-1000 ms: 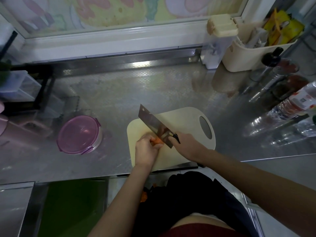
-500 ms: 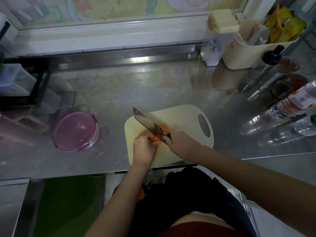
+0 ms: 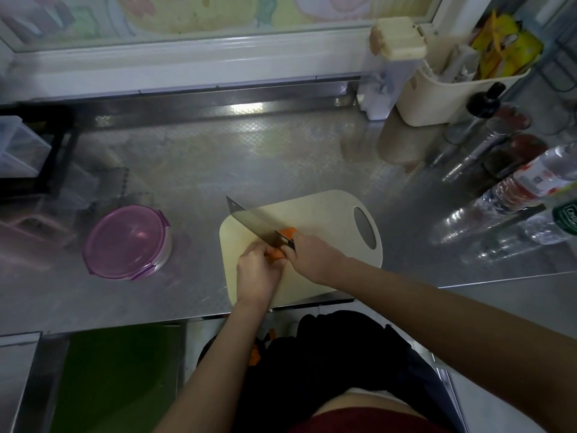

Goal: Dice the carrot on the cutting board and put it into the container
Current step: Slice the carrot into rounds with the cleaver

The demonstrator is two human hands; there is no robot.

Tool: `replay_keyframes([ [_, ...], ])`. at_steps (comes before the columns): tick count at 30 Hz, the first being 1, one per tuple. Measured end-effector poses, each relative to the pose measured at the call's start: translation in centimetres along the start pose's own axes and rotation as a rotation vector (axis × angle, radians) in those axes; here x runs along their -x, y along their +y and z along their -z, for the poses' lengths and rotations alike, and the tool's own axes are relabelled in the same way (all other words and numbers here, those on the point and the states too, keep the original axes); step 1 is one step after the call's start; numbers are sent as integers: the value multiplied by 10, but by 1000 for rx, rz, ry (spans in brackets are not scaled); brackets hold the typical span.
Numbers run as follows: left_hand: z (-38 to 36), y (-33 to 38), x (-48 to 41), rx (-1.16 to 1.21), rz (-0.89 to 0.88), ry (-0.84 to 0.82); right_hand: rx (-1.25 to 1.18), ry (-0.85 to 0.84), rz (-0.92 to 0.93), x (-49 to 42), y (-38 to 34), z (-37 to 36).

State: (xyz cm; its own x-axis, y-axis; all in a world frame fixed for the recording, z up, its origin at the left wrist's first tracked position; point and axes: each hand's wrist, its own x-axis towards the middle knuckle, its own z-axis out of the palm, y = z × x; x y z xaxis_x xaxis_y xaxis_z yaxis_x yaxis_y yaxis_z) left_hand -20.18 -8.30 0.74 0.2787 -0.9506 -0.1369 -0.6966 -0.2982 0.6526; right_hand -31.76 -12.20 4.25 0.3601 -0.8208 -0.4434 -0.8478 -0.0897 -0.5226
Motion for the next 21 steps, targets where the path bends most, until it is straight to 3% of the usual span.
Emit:
replay_keyframes([
  [10,1,1,-2,24,67,-30,78,12,-44,10,5,-3],
  [21,1,0,-6,-6,13,-19,93,-25,-58,34,28,1],
])
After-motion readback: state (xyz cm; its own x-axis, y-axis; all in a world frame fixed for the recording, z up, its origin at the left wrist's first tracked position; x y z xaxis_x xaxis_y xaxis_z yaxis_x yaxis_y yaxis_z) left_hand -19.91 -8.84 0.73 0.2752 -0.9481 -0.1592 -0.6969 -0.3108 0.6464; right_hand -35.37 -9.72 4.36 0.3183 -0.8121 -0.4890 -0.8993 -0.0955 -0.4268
